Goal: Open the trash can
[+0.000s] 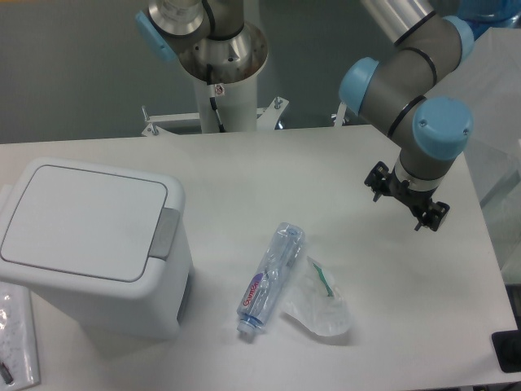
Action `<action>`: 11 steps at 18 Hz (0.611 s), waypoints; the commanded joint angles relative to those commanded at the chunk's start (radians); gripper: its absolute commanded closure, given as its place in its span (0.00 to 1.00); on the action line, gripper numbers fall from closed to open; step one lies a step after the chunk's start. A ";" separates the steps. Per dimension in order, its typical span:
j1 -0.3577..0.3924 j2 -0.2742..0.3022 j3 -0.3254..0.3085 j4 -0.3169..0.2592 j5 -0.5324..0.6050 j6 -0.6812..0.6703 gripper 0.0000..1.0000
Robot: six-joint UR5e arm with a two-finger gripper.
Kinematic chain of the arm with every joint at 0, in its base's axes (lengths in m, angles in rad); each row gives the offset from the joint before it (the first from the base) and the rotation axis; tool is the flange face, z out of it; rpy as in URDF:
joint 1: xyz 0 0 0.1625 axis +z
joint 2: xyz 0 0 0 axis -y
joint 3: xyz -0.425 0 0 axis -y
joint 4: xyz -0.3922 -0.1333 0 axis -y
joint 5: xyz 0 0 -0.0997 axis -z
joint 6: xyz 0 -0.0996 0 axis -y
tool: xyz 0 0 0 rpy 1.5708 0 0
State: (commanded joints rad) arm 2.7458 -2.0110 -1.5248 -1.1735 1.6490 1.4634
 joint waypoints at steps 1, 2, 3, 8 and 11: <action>0.000 0.000 0.000 0.000 0.000 0.002 0.00; 0.000 0.000 0.000 0.000 0.000 0.000 0.00; 0.000 0.000 0.000 0.000 -0.002 0.000 0.00; 0.002 0.003 0.000 0.000 -0.093 -0.015 0.00; -0.003 0.005 0.005 0.000 -0.164 -0.095 0.00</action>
State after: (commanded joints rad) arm 2.7428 -2.0065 -1.5202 -1.1735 1.4852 1.3688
